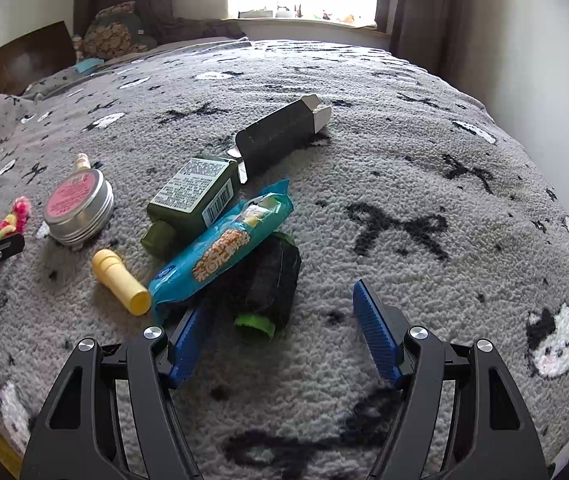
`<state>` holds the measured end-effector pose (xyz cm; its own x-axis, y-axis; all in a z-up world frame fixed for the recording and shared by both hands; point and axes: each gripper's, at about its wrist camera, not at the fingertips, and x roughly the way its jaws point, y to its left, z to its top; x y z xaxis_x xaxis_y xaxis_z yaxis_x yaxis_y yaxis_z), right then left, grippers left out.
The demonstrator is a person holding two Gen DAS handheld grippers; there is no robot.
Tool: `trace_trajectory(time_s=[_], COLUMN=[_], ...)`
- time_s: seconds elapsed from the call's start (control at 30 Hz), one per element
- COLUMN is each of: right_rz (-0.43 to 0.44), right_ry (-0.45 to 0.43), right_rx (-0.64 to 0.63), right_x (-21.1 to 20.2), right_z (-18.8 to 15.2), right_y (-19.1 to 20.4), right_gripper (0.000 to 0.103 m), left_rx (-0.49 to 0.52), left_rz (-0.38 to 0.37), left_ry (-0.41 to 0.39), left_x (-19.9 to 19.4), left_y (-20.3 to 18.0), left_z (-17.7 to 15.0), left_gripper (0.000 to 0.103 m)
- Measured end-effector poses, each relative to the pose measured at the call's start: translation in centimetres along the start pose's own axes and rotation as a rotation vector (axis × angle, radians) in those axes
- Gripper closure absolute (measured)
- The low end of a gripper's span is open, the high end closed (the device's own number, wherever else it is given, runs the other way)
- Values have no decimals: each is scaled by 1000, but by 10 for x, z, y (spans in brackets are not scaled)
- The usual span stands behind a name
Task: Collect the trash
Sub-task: 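Grasp the pipe-cleaner caterpillar toy with the left gripper while the right gripper grasps the black thread spool, then carry the toy and spool down over the bed edge toward the bin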
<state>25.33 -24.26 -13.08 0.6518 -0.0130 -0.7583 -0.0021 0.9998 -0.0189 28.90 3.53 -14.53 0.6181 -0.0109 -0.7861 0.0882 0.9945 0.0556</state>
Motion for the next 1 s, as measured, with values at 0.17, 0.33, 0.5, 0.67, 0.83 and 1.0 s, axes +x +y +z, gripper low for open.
trace_trajectory(time_s=[0.17,0.33,0.5,0.67,0.83,1.0], right_rz=[-2,25,13,-3,-1,18], right_ry=[17,12,9,-1,-10,-28], right_rx=[-23,-12,-26,-13,7,5], right_x=[14,4,-16,-42,-70,-97], right_z=[8,4,-8,-26,-48,-69], right_y=[3,-5,-9,-17,-24,-21], right_gripper=[49,76,76,76,76,76], left_rx=[-10,-10,9,29,56,85], left_rz=[-23,-37,-77,-109,-131,-174], left_ry=[3,-1,-20,-56,-87,-101], left_x=[8,-1,-26,-60,-94,-122], left_y=[4,3,-8,-25,-42,-62], left_z=[3,-2,-17,-35,-55,-81], left_gripper=[57,78,79,79,79,79])
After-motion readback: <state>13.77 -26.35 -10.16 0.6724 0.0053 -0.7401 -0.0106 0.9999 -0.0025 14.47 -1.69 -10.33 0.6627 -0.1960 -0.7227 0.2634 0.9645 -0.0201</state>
